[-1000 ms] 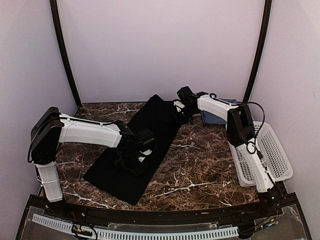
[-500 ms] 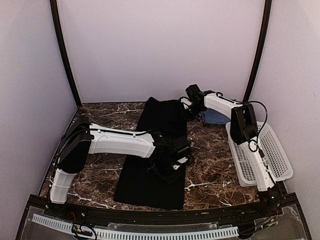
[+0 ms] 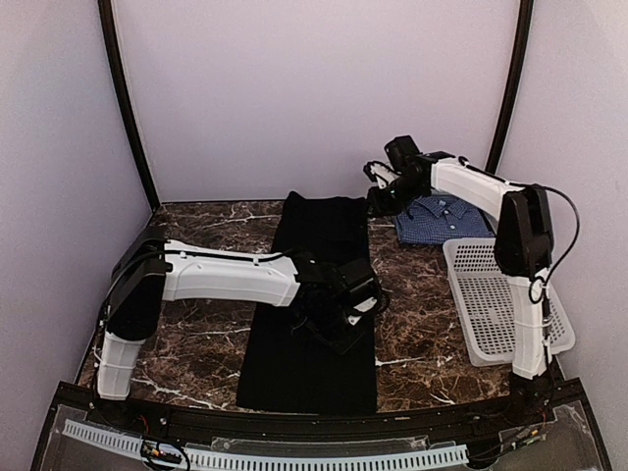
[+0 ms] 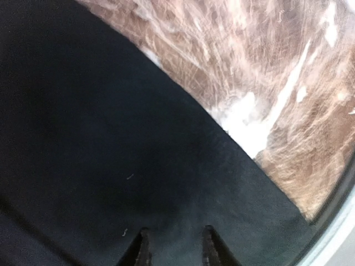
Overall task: Fold and stack the mixed laundry pile
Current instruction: Rotate the rectangle-folded T-shirt at the center of the board.
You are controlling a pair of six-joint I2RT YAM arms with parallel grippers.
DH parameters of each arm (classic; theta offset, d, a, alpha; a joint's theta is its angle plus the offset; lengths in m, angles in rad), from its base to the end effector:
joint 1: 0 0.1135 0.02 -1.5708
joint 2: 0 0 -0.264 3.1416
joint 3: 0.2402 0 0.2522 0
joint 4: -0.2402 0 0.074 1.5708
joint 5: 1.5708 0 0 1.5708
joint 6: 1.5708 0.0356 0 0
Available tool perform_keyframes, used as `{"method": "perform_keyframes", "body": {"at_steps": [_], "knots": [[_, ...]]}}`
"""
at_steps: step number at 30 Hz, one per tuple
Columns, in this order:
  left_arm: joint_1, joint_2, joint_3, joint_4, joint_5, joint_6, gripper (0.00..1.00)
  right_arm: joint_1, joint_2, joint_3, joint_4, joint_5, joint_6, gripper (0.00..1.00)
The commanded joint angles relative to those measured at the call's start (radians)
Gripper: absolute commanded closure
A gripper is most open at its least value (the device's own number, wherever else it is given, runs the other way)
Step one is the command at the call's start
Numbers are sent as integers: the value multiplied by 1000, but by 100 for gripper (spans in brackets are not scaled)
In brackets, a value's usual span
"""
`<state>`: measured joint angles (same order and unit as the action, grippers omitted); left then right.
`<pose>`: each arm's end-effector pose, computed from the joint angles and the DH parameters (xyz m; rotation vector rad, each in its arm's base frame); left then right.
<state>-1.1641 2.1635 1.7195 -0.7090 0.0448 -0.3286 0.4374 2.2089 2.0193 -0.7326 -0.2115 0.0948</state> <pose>0.1801 -0.4221 0.1813 1.1604 2.5810 -0.4539 0.4451 0.2164 0.2516 -0.5198 2.4757 0.4824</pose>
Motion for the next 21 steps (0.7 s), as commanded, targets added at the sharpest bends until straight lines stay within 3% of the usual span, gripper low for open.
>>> {"method": "perform_keyframes", "body": {"at_steps": [1,3,4,6,8,10,15,17,18,21], "knots": [[33,-289,-120,134,-149,-6,50,-5,-264,-138,126,-74,59,68],[56,-409,-214,209,-186,-27,30,-6,-368,-228,168,-104,98,59],[72,-487,-247,253,-174,-39,14,-8,-416,-270,189,-132,119,52],[128,-585,-335,295,-106,-85,4,-18,-499,-360,219,-204,189,36],[186,-668,-412,307,-35,-138,2,-28,-577,-465,252,-336,239,31],[215,-745,-496,319,2,-181,1,-31,-643,-564,250,-404,270,35],[224,-884,-658,194,40,-306,1,42,-830,-853,207,-403,347,47],[223,-968,-786,232,87,-385,2,103,-907,-965,199,-372,382,47],[224,-1001,-875,251,103,-415,3,126,-935,-1019,199,-366,409,48],[223,-1134,-1032,301,149,-563,23,196,-1016,-1212,261,-371,516,53]]}}
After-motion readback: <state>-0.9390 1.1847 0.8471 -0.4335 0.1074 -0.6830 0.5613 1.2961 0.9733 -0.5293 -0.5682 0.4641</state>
